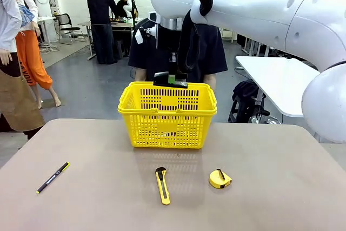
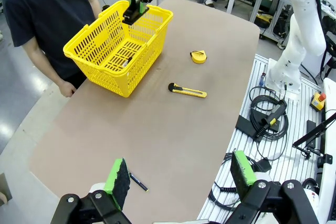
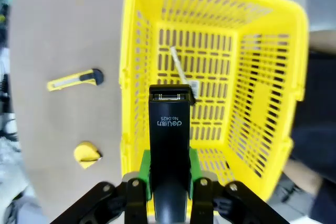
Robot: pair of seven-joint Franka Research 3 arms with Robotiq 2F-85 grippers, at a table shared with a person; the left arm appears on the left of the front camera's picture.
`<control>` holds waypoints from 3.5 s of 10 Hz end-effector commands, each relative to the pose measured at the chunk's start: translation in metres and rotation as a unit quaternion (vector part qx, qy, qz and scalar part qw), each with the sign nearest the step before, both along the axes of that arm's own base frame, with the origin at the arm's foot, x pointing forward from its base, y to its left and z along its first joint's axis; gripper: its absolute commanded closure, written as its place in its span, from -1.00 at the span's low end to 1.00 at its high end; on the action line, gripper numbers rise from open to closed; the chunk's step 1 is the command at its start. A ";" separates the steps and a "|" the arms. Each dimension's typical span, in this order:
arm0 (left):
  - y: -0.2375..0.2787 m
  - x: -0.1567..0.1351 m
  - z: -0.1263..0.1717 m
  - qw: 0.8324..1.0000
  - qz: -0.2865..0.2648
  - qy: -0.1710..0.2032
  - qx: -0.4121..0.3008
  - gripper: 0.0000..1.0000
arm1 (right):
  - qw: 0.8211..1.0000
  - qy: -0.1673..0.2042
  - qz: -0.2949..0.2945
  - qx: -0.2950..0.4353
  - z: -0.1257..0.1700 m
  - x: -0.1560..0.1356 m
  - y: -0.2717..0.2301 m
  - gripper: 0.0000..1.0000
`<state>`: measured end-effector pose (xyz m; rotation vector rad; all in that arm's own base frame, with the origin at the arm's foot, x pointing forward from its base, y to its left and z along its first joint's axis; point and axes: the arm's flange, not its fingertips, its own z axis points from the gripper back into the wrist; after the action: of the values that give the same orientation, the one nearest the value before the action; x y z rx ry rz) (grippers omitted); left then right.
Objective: Place the items the person wants into the basket.
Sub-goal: Pick up the item the person points to and place it in the Market Basket.
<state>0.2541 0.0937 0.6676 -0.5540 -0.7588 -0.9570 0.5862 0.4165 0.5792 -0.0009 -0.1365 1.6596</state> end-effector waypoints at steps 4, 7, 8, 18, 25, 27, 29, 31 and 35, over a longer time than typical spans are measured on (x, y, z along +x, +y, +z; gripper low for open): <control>-0.001 0.000 0.000 1.000 0.001 -0.002 0.002 -1.00 | 0.999 0.032 0.028 0.004 -0.035 0.035 0.008 0.37; -0.001 0.000 0.000 1.000 0.001 -0.002 0.002 -1.00 | 0.999 -0.034 0.008 0.010 -0.063 0.042 0.023 0.37; -0.001 0.000 0.000 1.000 0.001 -0.002 0.002 -1.00 | 1.000 -0.024 0.011 0.015 -0.075 0.048 0.026 0.37; -0.001 0.000 0.000 1.000 0.001 -0.002 0.002 -1.00 | 0.999 0.041 0.004 -0.012 -0.131 0.090 0.032 0.37; -0.001 0.000 0.000 1.000 0.001 -0.002 0.002 -1.00 | 0.998 0.061 0.005 -0.027 -0.136 0.093 0.032 -1.00; -0.001 0.000 0.000 1.000 0.001 -0.002 0.002 -1.00 | 0.998 0.058 0.004 -0.027 -0.130 0.090 0.030 -1.00; -0.001 0.000 0.000 1.000 0.001 -0.002 0.002 -1.00 | 0.998 0.058 0.000 -0.027 -0.125 0.087 0.028 -1.00; -0.001 0.000 0.000 1.000 0.001 -0.002 0.002 -1.00 | 0.999 0.048 -0.001 -0.026 -0.115 0.078 0.024 -1.00; -0.001 0.000 0.000 1.000 0.001 -0.002 0.002 -1.00 | 0.998 0.052 -0.004 -0.029 -0.107 0.067 0.019 -1.00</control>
<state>0.2541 0.0937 0.6676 -0.5541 -0.7587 -0.9570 0.6403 0.4254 0.4601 0.0555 -0.0405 1.6723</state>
